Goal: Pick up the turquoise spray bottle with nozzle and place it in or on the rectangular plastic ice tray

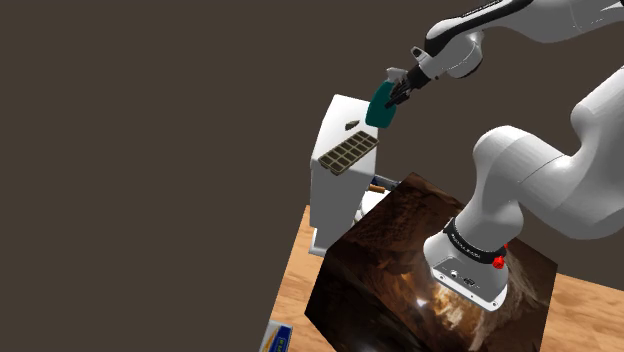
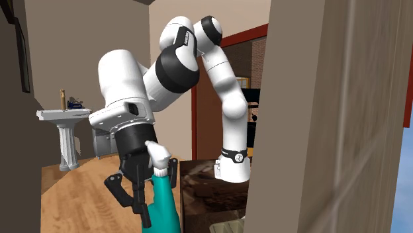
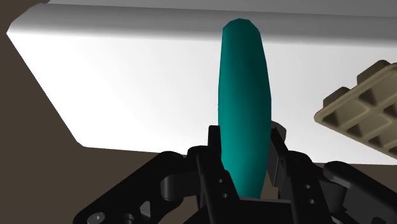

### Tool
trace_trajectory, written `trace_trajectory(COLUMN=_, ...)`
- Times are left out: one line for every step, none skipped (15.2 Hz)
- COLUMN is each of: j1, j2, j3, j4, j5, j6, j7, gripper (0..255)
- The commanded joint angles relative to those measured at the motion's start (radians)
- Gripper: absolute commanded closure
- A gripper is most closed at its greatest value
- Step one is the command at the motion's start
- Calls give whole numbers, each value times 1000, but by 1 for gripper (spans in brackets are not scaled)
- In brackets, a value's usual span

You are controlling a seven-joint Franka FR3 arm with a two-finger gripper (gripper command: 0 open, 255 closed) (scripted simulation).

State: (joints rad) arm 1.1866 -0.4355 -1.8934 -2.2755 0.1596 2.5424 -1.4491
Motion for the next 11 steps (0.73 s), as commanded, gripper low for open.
trace_trajectory(j1=-26, j2=17, j3=30, j4=6, j5=14, j6=-22, j7=0, gripper=255)
trace_trajectory(j1=-42, j2=26, j3=47, j4=9, j5=21, j6=-34, j7=-1, gripper=255)
trace_trajectory(j1=-58, j2=35, j3=65, j4=12, j5=29, j6=-46, j7=-1, gripper=255)
trace_trajectory(j1=-75, j2=44, j3=82, j4=16, j5=37, j6=-58, j7=-2, gripper=255)
trace_trajectory(j1=-92, j2=53, j3=100, j4=20, j5=44, j6=-71, j7=-3, gripper=255)
trace_trajectory(j1=-109, j2=62, j3=119, j4=24, j5=52, j6=-83, j7=-3, gripper=255)
trace_trajectory(j1=-127, j2=71, j3=138, j4=28, j5=59, j6=-96, j7=-4, gripper=255)
trace_trajectory(j1=-145, j2=79, j3=157, j4=32, j5=66, j6=-108, j7=-4, gripper=255)
trace_trajectory(j1=-164, j2=87, j3=176, j4=37, j5=73, j6=-121, j7=-4, gripper=255)
trace_trajectory(j1=-183, j2=95, j3=196, j4=42, j5=79, j6=-134, j7=-4, gripper=255)
trace_trajectory(j1=-203, j2=103, j3=216, j4=47, j5=85, j6=-146, j7=-3, gripper=255)
